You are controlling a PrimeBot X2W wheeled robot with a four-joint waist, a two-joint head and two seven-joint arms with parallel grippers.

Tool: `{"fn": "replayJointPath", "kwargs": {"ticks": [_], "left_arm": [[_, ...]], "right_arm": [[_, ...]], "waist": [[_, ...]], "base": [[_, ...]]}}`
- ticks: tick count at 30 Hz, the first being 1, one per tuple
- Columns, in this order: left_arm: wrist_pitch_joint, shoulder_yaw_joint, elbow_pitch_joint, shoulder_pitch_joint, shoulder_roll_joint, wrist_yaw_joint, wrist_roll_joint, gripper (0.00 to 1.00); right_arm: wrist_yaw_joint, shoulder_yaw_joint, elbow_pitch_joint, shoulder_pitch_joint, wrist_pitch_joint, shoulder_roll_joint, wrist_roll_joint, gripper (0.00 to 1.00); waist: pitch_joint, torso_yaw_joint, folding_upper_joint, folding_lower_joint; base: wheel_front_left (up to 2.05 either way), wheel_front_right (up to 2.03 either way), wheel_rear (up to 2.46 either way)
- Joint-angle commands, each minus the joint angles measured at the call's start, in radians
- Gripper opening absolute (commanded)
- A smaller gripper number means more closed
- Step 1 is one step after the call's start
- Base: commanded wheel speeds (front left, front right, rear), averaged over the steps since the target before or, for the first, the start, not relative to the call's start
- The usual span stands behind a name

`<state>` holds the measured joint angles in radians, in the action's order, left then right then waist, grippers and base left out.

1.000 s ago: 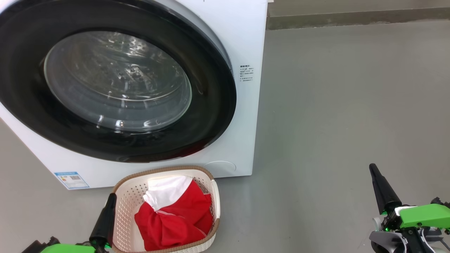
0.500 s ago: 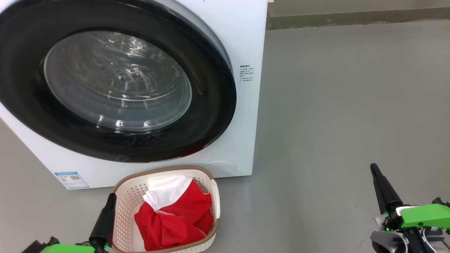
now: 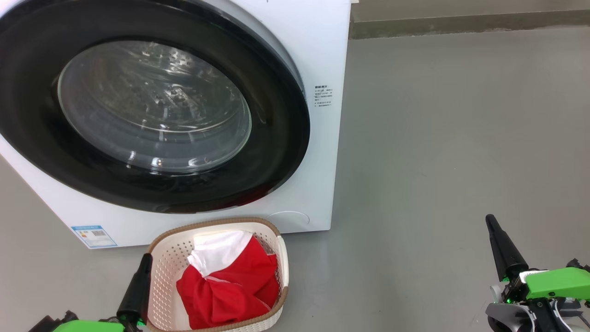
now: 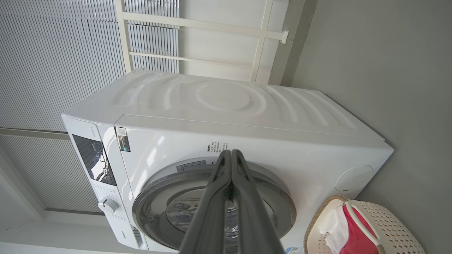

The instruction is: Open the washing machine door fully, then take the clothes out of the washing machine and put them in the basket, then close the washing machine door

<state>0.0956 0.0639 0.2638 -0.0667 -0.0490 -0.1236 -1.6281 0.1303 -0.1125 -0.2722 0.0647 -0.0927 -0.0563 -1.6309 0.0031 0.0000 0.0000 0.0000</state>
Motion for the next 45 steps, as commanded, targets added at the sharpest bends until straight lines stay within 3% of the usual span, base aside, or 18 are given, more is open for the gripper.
{"fn": "replayJointPath", "kwargs": {"ticks": [1, 45], "left_arm": [[0.007, 0.037, -0.019, -0.040, -0.011, -0.007, 0.008, 0.00], [0.012, 0.043, -0.019, -0.041, -0.007, -0.007, 0.014, 0.00]], "right_arm": [[0.000, 0.018, 0.028, 0.041, -0.005, -0.008, 0.007, 0.00], [0.000, 0.009, 0.028, 0.042, -0.013, -0.001, 0.014, 0.00]], "waist": [[0.000, 0.000, 0.0000, 0.0000], [0.000, 0.000, 0.0000, 0.0000]], "base": [[0.00, 0.00, 0.00], [0.00, 0.00, 0.00]]}}
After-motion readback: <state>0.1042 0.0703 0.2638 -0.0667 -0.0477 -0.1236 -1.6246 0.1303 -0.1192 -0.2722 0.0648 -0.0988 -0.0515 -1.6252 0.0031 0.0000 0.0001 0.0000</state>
